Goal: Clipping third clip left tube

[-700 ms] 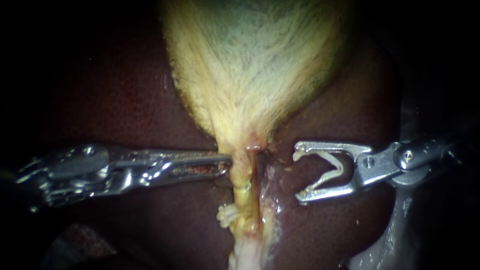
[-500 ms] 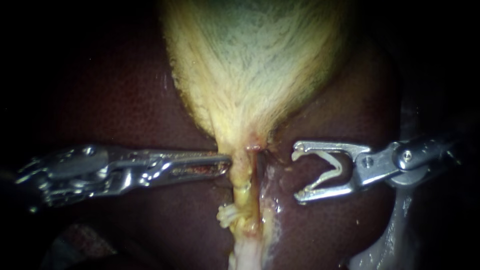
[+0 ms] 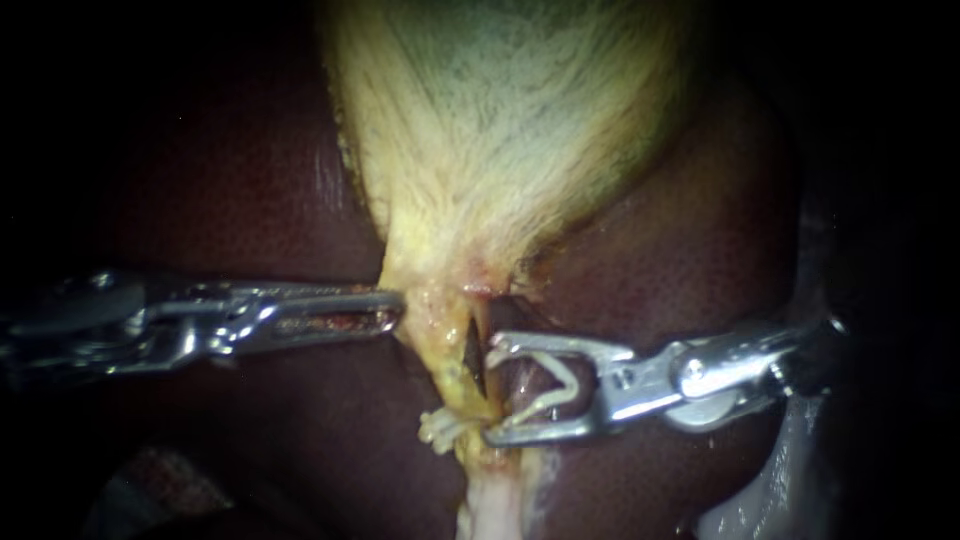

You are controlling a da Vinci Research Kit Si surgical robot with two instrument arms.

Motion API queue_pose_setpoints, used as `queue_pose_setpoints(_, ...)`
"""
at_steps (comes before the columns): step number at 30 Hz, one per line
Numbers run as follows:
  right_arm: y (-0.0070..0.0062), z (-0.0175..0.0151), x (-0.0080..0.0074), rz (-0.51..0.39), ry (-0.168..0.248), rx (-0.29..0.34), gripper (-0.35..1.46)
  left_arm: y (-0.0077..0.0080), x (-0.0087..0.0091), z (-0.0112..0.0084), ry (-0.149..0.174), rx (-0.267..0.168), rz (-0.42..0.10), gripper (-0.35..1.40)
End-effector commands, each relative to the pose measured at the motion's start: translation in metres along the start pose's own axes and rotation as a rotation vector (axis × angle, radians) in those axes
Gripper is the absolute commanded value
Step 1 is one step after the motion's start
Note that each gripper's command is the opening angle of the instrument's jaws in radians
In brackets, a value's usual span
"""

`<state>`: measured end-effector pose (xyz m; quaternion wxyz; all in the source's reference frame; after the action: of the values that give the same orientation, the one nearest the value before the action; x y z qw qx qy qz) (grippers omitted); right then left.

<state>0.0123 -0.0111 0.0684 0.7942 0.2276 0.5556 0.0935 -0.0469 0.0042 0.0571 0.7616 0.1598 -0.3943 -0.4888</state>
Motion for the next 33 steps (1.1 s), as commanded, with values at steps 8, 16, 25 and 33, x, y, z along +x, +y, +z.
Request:
queue_pose_setpoints(8, 0.0022, 0.0005, -0.0025, 0.017, -0.004, -0.012, 0.6, -0.0008, -0.0001, -0.0003, -0.004, -0.003, -0.002, -0.35)
queue_pose_setpoints(16, 0.0026, 0.002, -0.0047, 0.022, -0.007, -0.019, 0.6, -0.0017, -0.0003, -0.0002, -0.01, -0.009, 0.001, -0.35)
queue_pose_setpoints(25, -0.0002, 0.0045, -0.0037, 0.057, -0.012, 0.058, 0.6, -0.0017, -0.0004, 0.0004, -0.011, -0.01, 0.0, -0.35)
queue_pose_setpoints(33, -0.0007, 0.0062, -0.0026, 0.052, -0.019, 0.172, 0.54, -0.0018, -0.0003, 0.0009, -0.011, -0.011, 0.0, -0.35)
